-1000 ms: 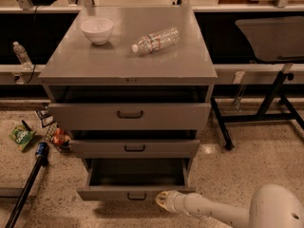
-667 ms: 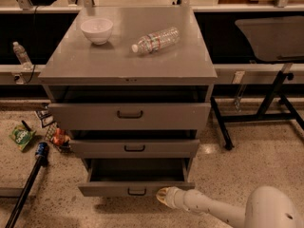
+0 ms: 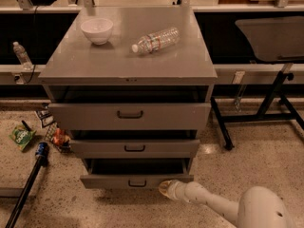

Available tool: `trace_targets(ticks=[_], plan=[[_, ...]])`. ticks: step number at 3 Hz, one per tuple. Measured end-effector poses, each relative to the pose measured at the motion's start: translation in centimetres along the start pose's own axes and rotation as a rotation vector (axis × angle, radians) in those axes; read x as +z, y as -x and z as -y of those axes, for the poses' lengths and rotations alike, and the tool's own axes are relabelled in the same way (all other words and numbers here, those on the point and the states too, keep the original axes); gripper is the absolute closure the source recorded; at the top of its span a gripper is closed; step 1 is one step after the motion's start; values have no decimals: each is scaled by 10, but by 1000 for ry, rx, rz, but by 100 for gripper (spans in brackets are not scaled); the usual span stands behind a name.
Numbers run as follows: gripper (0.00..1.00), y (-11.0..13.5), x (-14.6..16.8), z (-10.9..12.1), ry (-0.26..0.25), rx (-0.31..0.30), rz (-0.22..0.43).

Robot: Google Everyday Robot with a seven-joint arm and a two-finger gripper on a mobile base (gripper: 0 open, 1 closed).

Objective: Close bottom drawer

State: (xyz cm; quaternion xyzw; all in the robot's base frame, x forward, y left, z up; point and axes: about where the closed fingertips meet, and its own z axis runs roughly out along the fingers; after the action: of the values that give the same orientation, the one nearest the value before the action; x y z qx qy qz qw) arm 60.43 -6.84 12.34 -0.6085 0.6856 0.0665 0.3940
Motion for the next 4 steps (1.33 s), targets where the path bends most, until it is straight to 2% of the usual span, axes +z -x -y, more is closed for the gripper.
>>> trace_targets(ticks=[2,3,4], plan=[[100,-18,19,33,0,-22,4],[100,-22,24,42,1,-22,6],[100,-20,24,35,36,-12,38]])
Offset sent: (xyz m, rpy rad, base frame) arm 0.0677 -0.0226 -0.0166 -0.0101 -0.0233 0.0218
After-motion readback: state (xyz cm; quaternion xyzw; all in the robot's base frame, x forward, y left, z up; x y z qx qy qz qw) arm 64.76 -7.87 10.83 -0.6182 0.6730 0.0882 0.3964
